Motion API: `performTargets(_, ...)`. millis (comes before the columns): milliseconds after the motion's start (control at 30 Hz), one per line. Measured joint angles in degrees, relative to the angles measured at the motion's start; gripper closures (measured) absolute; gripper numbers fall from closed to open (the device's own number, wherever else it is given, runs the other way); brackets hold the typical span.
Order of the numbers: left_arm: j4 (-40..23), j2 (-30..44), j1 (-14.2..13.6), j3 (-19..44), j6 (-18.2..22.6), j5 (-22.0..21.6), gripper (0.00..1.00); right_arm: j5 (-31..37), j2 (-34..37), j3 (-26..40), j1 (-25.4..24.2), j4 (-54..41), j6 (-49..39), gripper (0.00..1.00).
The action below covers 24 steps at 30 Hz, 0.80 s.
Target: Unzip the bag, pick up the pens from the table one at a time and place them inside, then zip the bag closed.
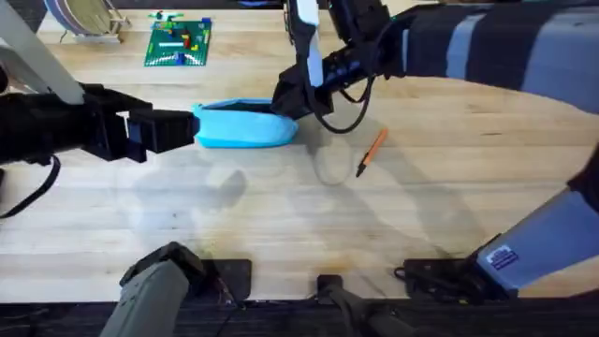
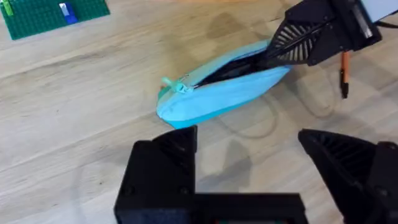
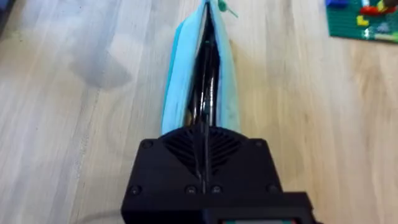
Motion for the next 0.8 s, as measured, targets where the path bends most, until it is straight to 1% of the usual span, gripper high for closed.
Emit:
performTargets(300,0.0,0.01,0.0,0.0,0.0,0.0,0.007,-0.21,1.28,0.03,0.11,0.13,1.31,0.971)
performTargets(567,0.0,0.0,0.0,0.0,0.0,0.0,0.006,-0.39,3.84,0.04,0.26,0.15,1.53,0.971)
performTargets(800,0.0,0.0,0.0,0.0,0.0,0.0,0.006,-0.43,3.98,0.04,0.26,0.15,1.74,0.961)
